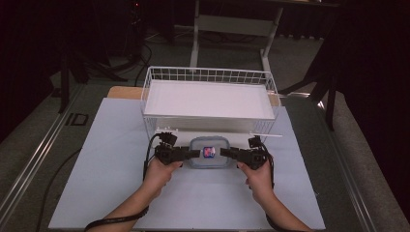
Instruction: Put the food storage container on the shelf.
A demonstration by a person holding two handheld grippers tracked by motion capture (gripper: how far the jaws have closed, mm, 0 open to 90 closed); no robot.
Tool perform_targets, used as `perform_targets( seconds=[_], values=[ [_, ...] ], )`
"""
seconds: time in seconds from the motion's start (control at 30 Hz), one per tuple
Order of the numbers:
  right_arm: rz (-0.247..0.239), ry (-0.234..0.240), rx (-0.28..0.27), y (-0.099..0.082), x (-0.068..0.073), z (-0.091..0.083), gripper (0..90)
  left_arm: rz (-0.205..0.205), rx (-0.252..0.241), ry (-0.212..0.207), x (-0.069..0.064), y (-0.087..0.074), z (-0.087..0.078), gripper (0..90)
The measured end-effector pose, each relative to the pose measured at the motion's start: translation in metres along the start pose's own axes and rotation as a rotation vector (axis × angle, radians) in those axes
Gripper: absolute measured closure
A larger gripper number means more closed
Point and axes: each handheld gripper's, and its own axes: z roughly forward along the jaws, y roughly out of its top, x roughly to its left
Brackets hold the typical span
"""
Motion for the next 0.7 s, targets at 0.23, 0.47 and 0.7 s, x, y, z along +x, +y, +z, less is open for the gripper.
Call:
perform_targets(
  seconds=[0.23,0.47,0.7],
  values=[
    [0.043,0.017,-0.048,0.01,-0.01,0.016,49.1,-0.013,-0.008,0.017,0.014,0.017,0.003,49.2],
    [0.075,-0.001,-0.043,0.01,-0.019,0.031,49.0,-0.016,-0.017,0.018,0.034,0.017,0.015,48.7],
    [0.083,-0.007,-0.065,0.013,-0.026,0.038,48.9,-0.015,-0.043,0.026,0.038,0.018,0.019,48.4]
  ],
)
